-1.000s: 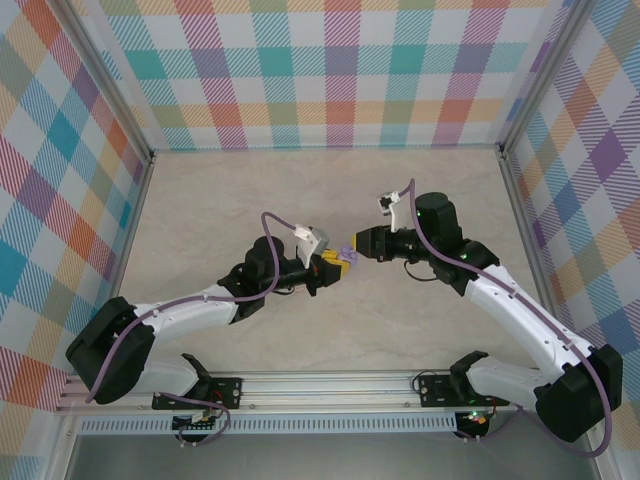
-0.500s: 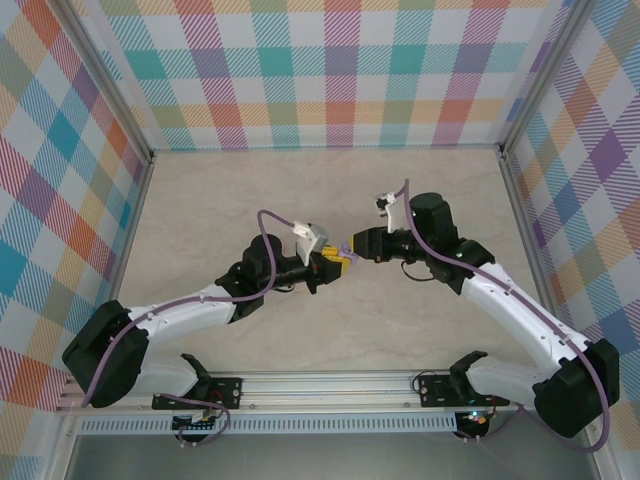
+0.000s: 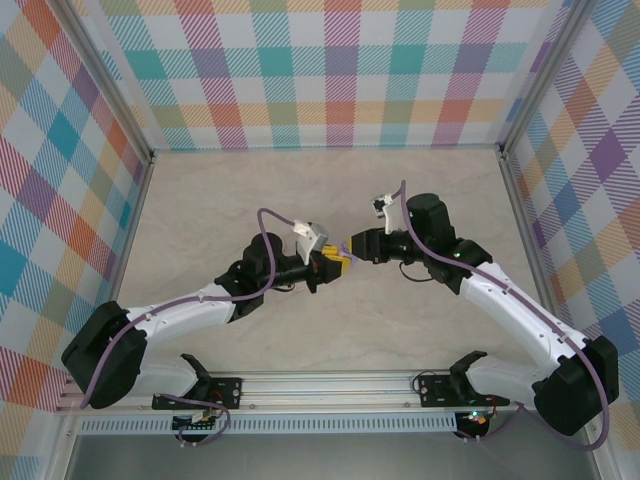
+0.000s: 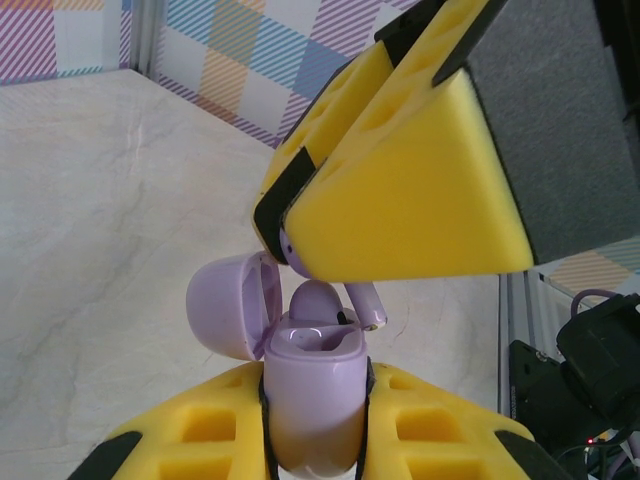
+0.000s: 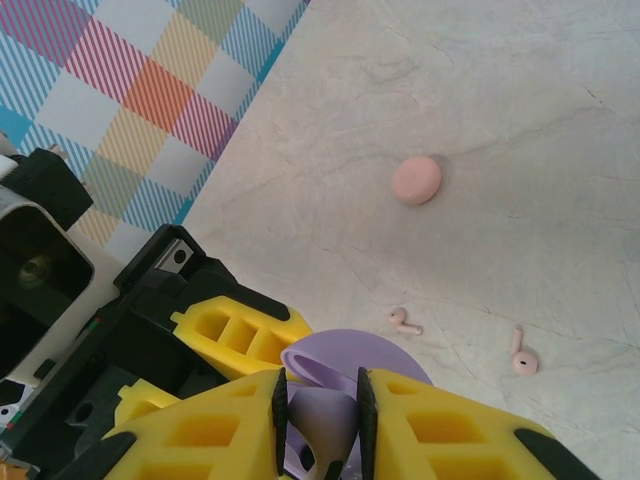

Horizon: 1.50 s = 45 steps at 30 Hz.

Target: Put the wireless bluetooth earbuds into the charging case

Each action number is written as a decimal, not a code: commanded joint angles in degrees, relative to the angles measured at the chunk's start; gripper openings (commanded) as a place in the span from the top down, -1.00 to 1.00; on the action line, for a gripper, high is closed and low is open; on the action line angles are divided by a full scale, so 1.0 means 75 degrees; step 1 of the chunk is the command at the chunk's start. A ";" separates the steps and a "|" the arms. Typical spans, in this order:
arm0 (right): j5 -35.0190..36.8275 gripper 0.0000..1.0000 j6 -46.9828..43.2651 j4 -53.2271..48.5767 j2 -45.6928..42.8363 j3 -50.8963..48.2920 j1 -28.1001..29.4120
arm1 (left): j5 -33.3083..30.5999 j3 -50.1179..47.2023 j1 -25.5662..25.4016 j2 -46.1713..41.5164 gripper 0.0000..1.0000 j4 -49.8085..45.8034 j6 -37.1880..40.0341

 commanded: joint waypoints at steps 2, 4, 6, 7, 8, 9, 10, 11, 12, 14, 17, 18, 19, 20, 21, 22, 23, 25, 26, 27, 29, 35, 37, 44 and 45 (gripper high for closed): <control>0.0063 0.47 -0.0081 0.0297 0.0055 0.0034 0.0059 | 0.0133 0.0255 -0.0115 -0.0050 0.79 -0.0009 -0.0028; 0.0098 0.47 -0.0081 0.0284 0.0059 0.0050 0.0060 | 0.0149 0.0268 -0.0118 -0.0054 0.79 -0.0010 -0.0038; 0.0107 0.47 -0.0072 0.0282 0.0059 0.0051 0.0071 | 0.0163 0.0291 -0.0132 -0.0017 0.78 -0.0042 -0.0041; 0.0119 0.47 -0.0069 0.0289 0.0058 0.0040 0.0076 | 0.0152 0.0303 -0.0124 -0.0002 0.79 -0.0051 -0.0051; 0.0133 0.47 -0.0058 0.0298 0.0059 0.0040 0.0071 | 0.0151 0.0312 -0.0132 0.0035 0.79 -0.0081 -0.0051; 0.0142 0.47 -0.0046 0.0318 0.0054 0.0028 0.0071 | 0.0134 0.0323 -0.0127 0.0051 0.79 -0.0099 -0.0071; 0.0153 0.47 -0.0046 0.0333 0.0042 0.0028 0.0071 | 0.0128 0.0327 -0.0130 0.0080 0.78 -0.0112 -0.0097; 0.0178 0.47 -0.0034 0.0338 0.0031 0.0039 0.0071 | 0.0128 0.0325 -0.0130 0.0104 0.78 -0.0123 -0.0109; 0.0178 0.47 -0.0025 0.0345 0.0023 0.0040 0.0071 | 0.0111 0.0336 -0.0127 0.0127 0.78 -0.0133 -0.0115; 0.0201 0.48 -0.0011 0.0377 0.0012 0.0051 0.0083 | 0.0092 0.0356 -0.0128 0.0169 0.78 -0.0152 -0.0165; 0.0275 0.48 0.0024 0.0433 -0.0009 0.0018 0.0083 | 0.0098 0.0407 -0.0128 0.0226 0.79 -0.0136 -0.0267; 0.0300 0.49 0.0045 0.0471 -0.0019 -0.0005 0.0083 | 0.0109 0.0418 -0.0135 0.0239 0.78 -0.0146 -0.0276; 0.0338 0.48 0.0054 0.0498 -0.0033 -0.0036 0.0088 | 0.0093 0.0427 -0.0130 0.0256 0.78 -0.0146 -0.0322; 0.0384 0.48 0.0066 0.0533 -0.0055 -0.0063 0.0080 | 0.0078 0.0432 -0.0133 0.0259 0.78 -0.0158 -0.0349; 0.0410 0.48 0.0071 0.0566 -0.0069 -0.0087 0.0083 | 0.0063 0.0432 -0.0128 0.0272 0.78 -0.0158 -0.0361; 0.0433 0.48 0.0071 0.0566 -0.0096 -0.0111 0.0094 | 0.0037 0.0424 -0.0131 0.0267 0.78 -0.0158 -0.0386; 0.0456 0.48 0.0060 0.0572 -0.0104 -0.0130 0.0100 | 0.0023 0.0431 -0.0126 0.0268 0.78 -0.0159 -0.0429; 0.0556 0.48 0.0034 0.0562 -0.0138 -0.0168 0.0100 | 0.0034 0.0455 -0.0127 0.0274 0.78 -0.0172 -0.0480; 0.0606 0.48 0.0033 0.0563 -0.0142 -0.0193 0.0109 | 0.0022 0.0456 -0.0128 0.0263 0.79 -0.0168 -0.0506; 0.0622 0.48 0.0036 0.0571 -0.0169 -0.0216 0.0106 | 0.0011 0.0462 -0.0134 0.0265 0.78 -0.0158 -0.0537; 0.0643 0.48 0.0010 0.0557 -0.0166 -0.0228 0.0106 | 0.0013 0.0468 -0.0129 0.0262 0.78 -0.0170 -0.0545; 0.0705 0.48 0.0019 0.0613 -0.0165 -0.0277 0.0118 | 0.0079 0.0502 -0.0134 0.0250 0.78 -0.0180 -0.0637; 0.0705 0.48 0.0045 0.0656 -0.0175 -0.0277 0.0112 | 0.0045 0.0514 -0.0127 0.0274 0.78 -0.0216 -0.0640; 0.0740 0.48 0.0117 0.0768 -0.0216 -0.0286 0.0141 | 0.0034 0.0573 -0.0136 0.0369 0.78 -0.0265 -0.0694; 0.0751 0.48 0.0140 0.0799 -0.0222 -0.0289 0.0146 | 0.0045 0.0567 -0.0129 0.0390 0.78 -0.0270 -0.0702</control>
